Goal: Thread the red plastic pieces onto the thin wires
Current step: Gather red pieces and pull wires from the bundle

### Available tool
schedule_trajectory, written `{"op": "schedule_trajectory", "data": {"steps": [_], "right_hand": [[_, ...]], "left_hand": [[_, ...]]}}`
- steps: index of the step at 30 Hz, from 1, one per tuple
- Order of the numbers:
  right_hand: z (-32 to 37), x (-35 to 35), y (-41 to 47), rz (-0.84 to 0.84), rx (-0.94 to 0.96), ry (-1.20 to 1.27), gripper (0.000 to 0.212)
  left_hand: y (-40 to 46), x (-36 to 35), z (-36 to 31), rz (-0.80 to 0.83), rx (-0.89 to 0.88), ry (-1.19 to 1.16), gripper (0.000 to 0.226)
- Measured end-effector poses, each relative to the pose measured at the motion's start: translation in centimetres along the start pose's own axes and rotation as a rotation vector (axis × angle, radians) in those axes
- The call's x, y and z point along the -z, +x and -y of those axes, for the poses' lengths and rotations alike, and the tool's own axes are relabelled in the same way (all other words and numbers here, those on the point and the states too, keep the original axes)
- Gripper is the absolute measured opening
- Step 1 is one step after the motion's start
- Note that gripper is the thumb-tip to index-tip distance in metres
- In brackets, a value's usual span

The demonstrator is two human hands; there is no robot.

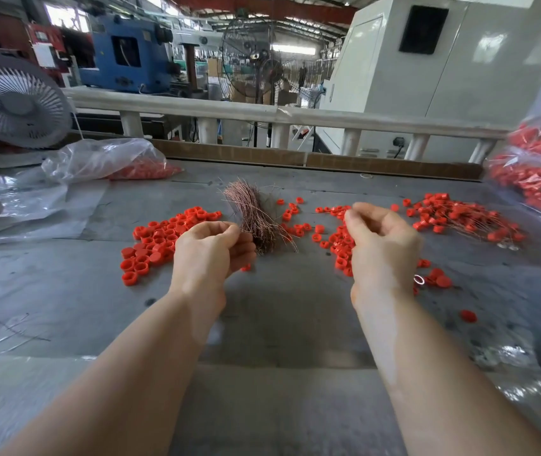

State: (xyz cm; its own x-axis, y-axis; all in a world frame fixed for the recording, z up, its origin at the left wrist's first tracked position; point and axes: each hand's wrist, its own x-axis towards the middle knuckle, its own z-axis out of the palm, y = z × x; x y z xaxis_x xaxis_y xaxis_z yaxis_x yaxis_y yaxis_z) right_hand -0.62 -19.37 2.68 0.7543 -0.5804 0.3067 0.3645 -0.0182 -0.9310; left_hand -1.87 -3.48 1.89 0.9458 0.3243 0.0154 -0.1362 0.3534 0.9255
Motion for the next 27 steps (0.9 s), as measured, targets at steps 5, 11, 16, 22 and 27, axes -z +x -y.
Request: {"op": "schedule_trajectory", "data": {"steps": [5, 11, 16, 22, 27], "right_hand": [[0.1, 0.4, 0.4, -0.069, -0.011, -0.371, 0.06], [1.1, -0.5, -2.5, 0.299, 0.612, -0.555, 0.03], [0.0, -0.9, -3.1, 0.628, 0.665, -0.71, 0.02], [-0.2, -0.9, -2.8, 0.634, 0.594, -0.65, 0.016], [-0.1, -0.9, -2.9, 0.649, 0.597, -0.61, 0.013]], "left_hand": [[-0.5, -0.1, 0.0, 0.055, -0.034, 0.093, 0.014], [-0.6, -0.2, 0.2, 0.075, -0.032, 0.161, 0.012], [-0.9, -0.5, 0.2, 0.139, -0.017, 0.163, 0.012], [-1.0, -0.7, 0.0, 0.144, -0.026, 0.165, 0.013], [-1.0, -0.6, 0.0, 0.142, -0.004, 0.174, 0.015]]}}
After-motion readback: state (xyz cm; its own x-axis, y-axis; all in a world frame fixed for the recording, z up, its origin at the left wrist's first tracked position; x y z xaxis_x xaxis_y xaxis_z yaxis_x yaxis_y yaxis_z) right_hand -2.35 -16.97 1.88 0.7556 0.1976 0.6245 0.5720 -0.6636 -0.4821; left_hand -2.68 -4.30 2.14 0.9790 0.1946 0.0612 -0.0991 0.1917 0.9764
